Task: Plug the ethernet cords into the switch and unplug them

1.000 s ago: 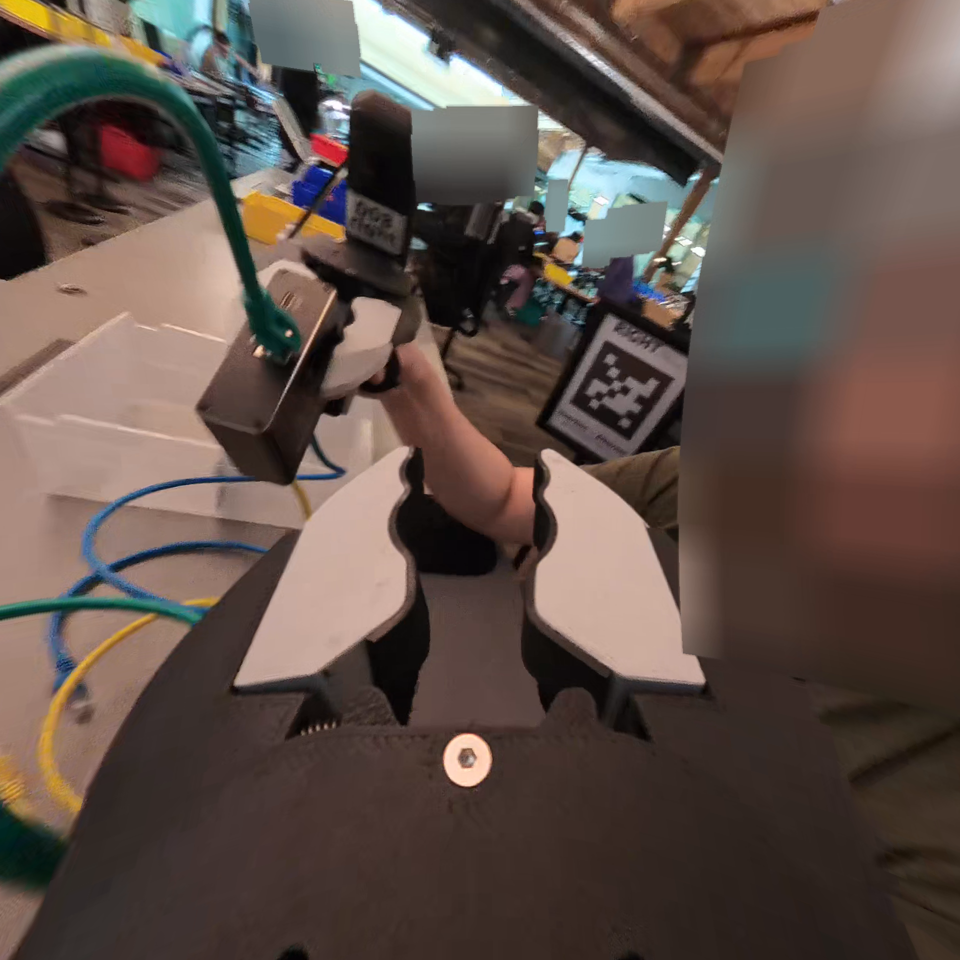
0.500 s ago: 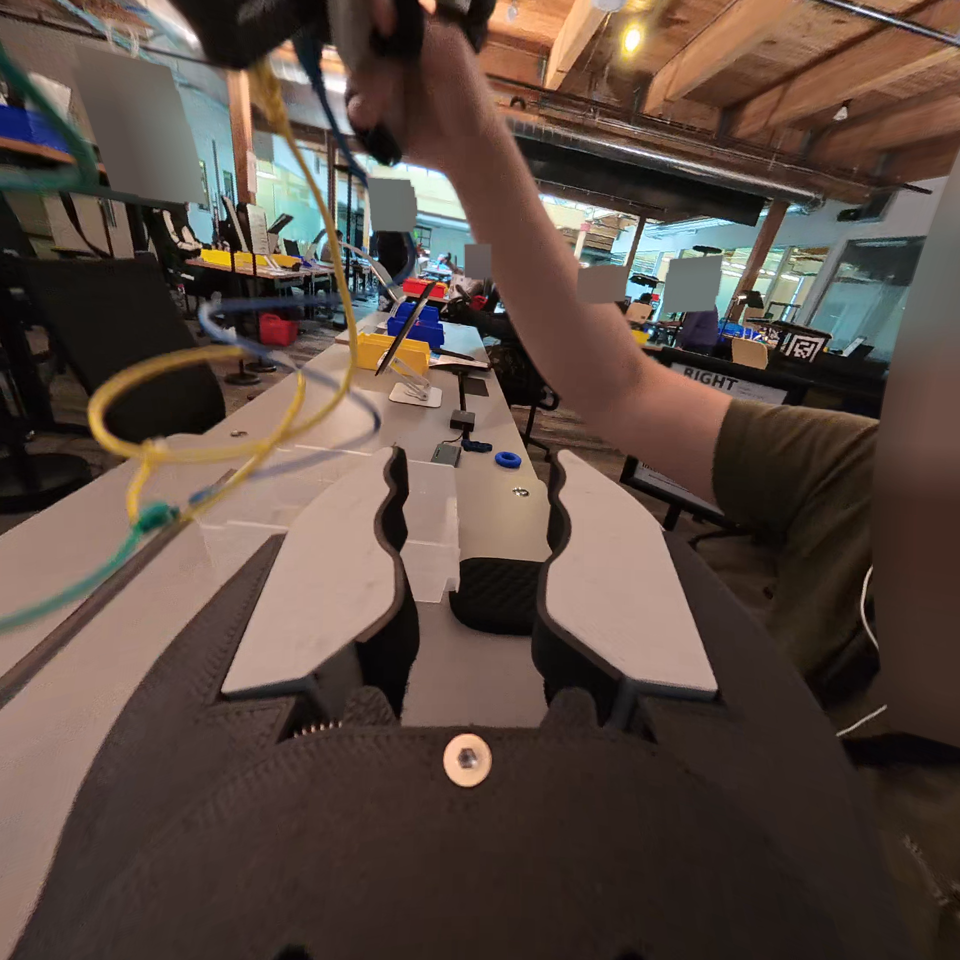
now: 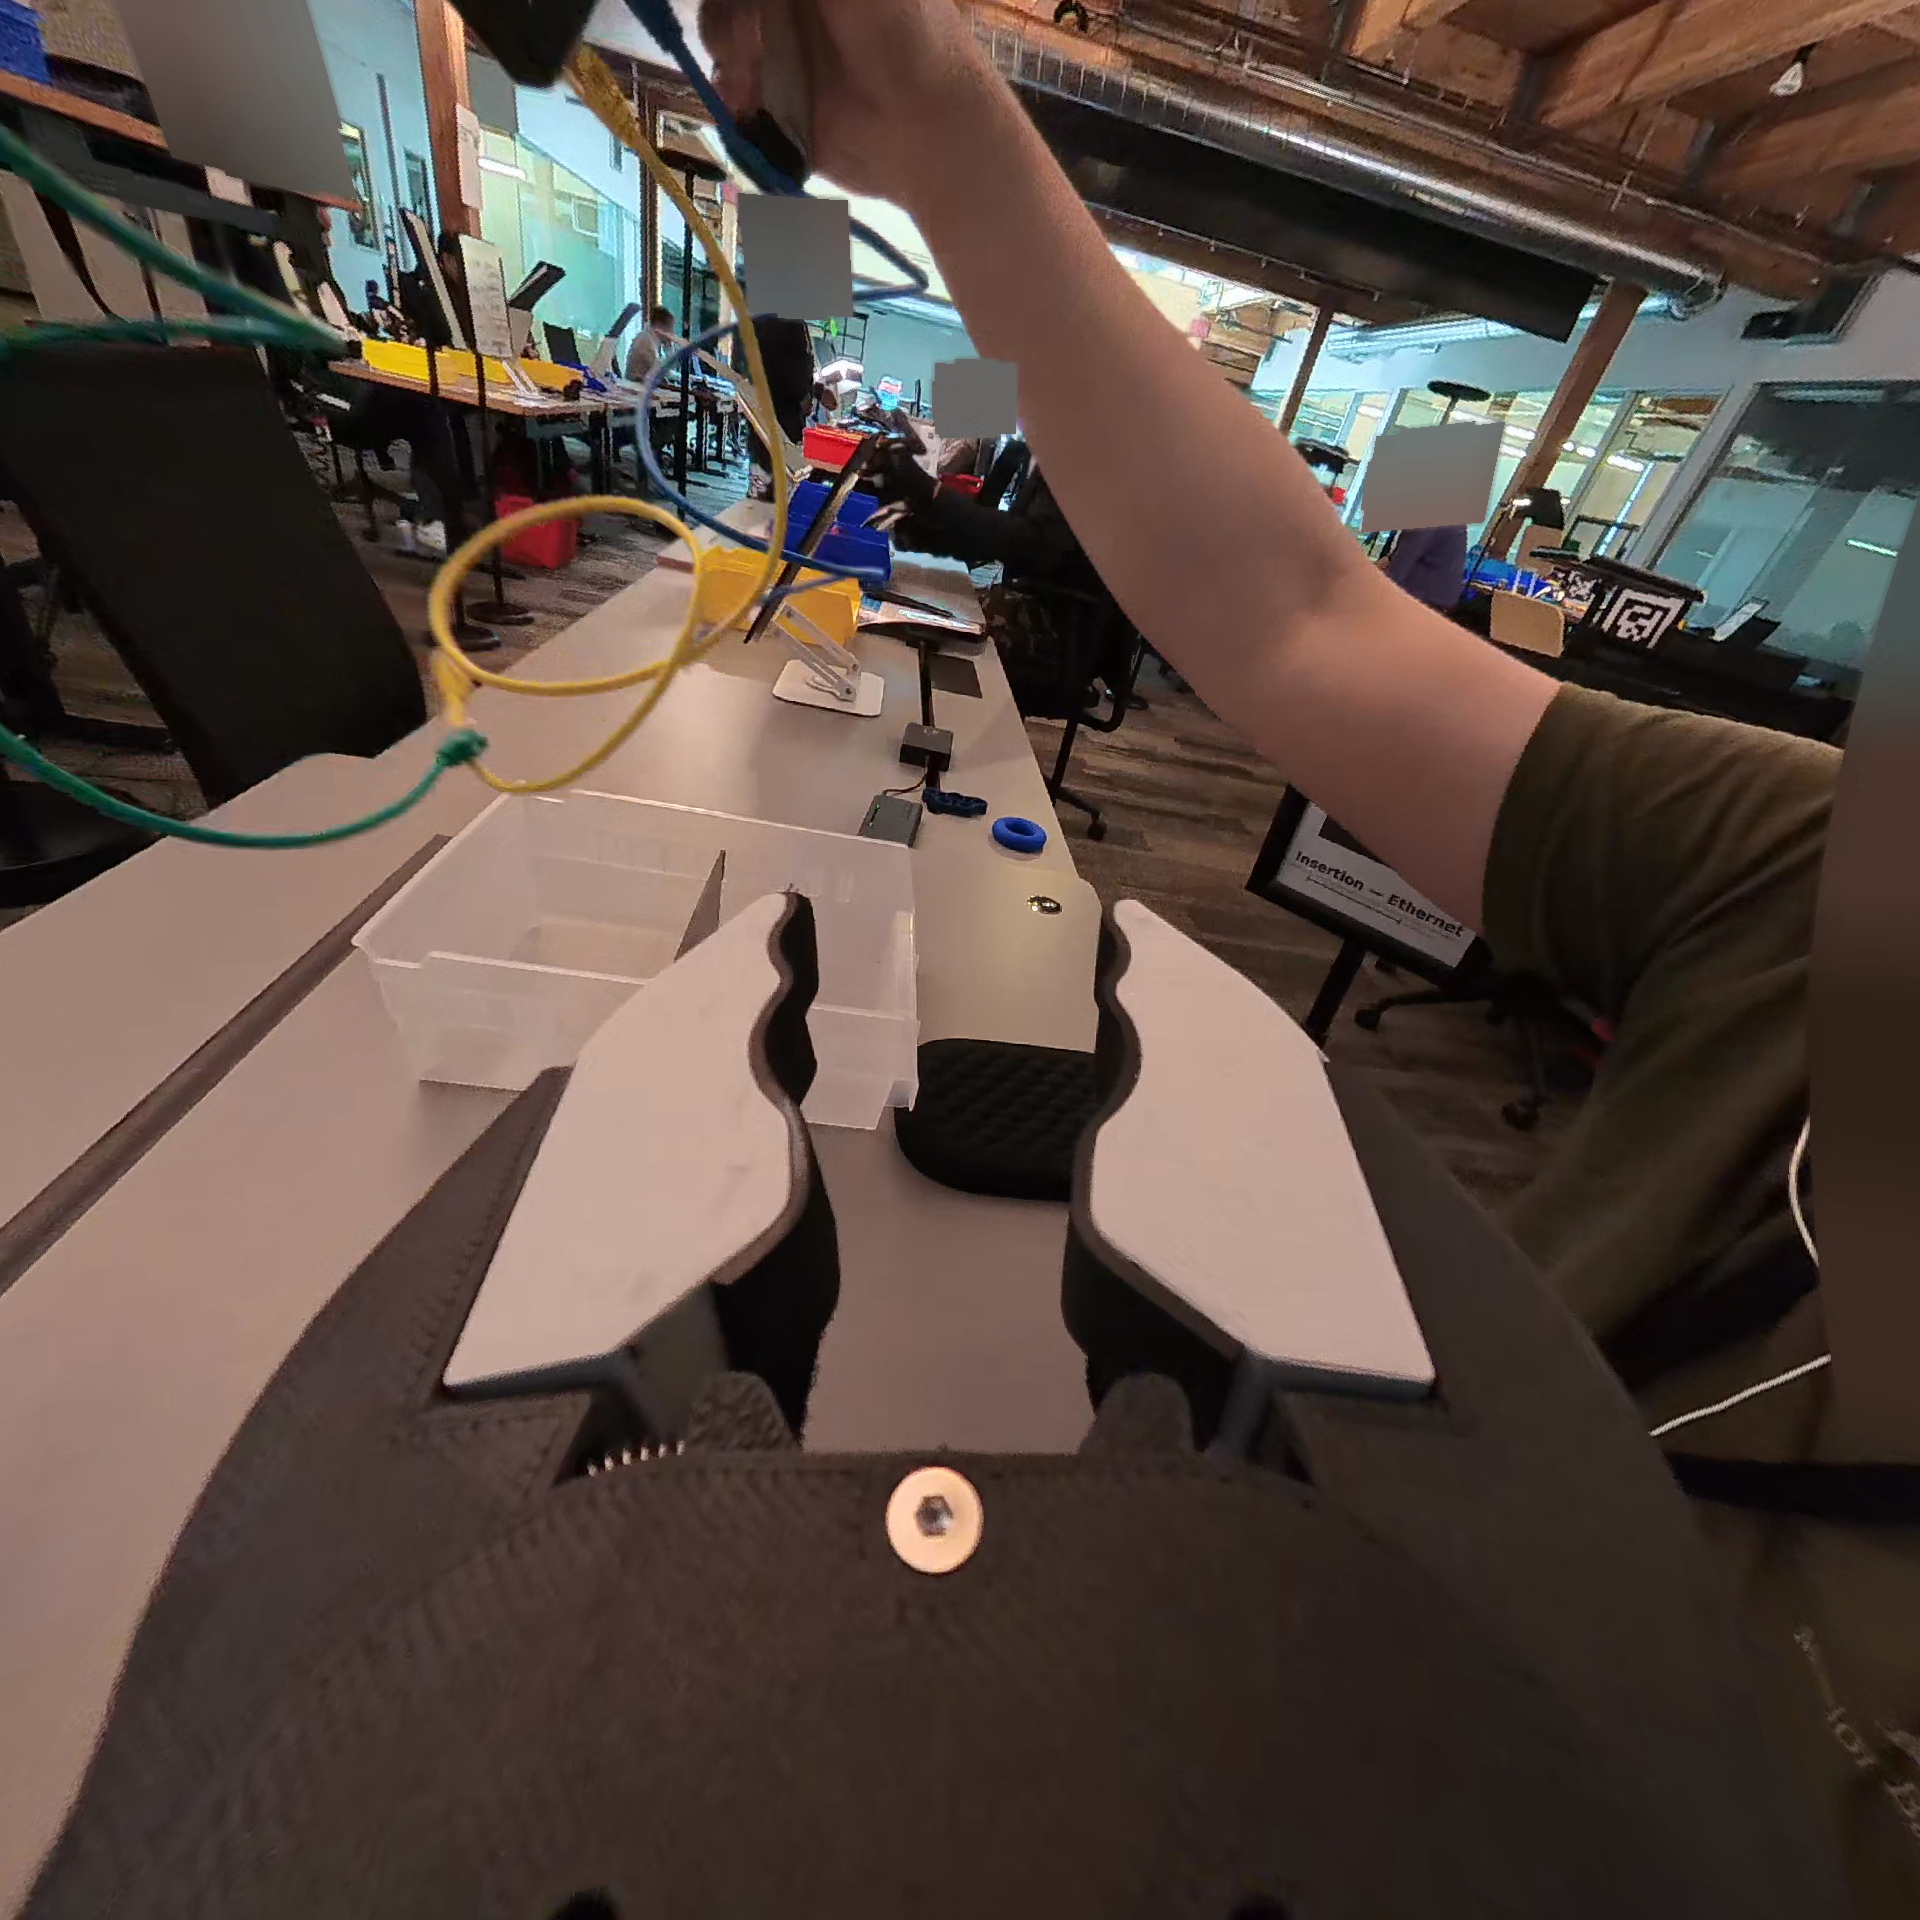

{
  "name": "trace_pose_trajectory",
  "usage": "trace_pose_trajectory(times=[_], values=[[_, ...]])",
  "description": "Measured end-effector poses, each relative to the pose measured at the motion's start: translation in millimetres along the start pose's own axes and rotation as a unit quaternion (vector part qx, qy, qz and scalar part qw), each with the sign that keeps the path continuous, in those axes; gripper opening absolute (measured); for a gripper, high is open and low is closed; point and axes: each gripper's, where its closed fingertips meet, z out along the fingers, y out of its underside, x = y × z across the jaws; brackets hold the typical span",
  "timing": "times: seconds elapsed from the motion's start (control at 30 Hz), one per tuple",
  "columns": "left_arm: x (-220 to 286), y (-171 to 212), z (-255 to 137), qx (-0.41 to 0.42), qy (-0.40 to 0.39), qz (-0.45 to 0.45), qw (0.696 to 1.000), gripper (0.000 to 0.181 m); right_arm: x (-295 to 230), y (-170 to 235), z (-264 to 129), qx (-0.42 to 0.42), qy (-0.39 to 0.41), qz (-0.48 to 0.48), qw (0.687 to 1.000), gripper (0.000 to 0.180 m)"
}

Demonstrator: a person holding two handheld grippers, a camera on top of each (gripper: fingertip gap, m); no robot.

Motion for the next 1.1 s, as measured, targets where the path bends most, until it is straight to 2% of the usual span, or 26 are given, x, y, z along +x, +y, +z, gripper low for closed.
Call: trace_pose_trajectory(times=[0.13, 0.33, 0.47, 0.67, 0.8, 0.9, 1.0, 1.1], values=[[-3, 3, 2, -0.008, -0.008, 0.003, 1.000, 0.051, 12, 12, 3, 0.005, -0.004, 0.025, 1.000, 0.036], [-13, 8, 3, -0.019, -0.026, -0.001, 0.999, 0.052, 0, 6, 12, 0.017, -0.040, 0.027, 0.999, 0.036], [-15, 9, 4, -0.022, -0.026, -0.007, 0.999, 0.052, -23, -4, 23, 0.043, -0.099, 0.014, 0.994, 0.036], [-21, 9, 0, -0.024, -0.053, 0.005, 0.998, 0.052, -45, -6, 39, 0.105, -0.190, 0.042, 0.975, 0.036], [-59, 12, -14, -0.024, -0.150, -0.003, 0.988, 0.060, -49, -12, 41, 0.159, -0.232, 0.076, 0.957, 0.036], [-98, 16, -35, -0.032, -0.261, -0.005, 0.965, 0.066, -51, -13, 43, 0.174, -0.247, 0.088, 0.949, 0.036], [-119, -4, -58, 0.023, -0.353, 0.041, 0.934, 0.083, -57, -10, 47, 0.178, -0.264, 0.095, 0.943, 0.036], [-125, -6, -63, 0.033, -0.368, 0.059, 0.927, 0.089, -59, 2, 55, 0.168, -0.272, 0.106, 0.942, 0.036]])
